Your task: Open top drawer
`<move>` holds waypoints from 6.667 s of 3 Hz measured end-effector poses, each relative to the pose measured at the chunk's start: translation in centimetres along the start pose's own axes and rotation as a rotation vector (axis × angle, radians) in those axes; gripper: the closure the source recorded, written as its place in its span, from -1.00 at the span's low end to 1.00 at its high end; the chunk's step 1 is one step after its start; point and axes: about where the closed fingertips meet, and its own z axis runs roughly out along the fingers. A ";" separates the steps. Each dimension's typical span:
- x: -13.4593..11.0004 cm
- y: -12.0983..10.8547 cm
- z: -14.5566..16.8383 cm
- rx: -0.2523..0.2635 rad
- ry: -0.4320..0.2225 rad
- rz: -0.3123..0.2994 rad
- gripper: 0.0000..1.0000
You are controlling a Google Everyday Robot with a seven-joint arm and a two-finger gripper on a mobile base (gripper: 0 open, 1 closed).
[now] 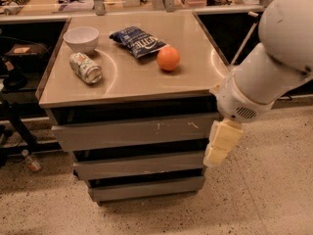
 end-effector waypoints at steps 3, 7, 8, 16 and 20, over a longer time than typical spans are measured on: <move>-2.1 0.7 6.4 -0.067 -0.045 -0.022 -1.00; -1.7 -5.1 19.5 -0.060 -0.057 0.031 -1.00; -1.3 -7.9 20.7 -0.027 -0.052 0.020 -1.00; -3.4 -2.0 20.3 -0.209 -0.017 -0.040 -1.00; -4.2 -2.9 22.9 -0.234 0.001 -0.060 0.30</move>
Offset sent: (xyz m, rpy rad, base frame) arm 0.0074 0.0279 -0.0380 0.0265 0.0373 0.0311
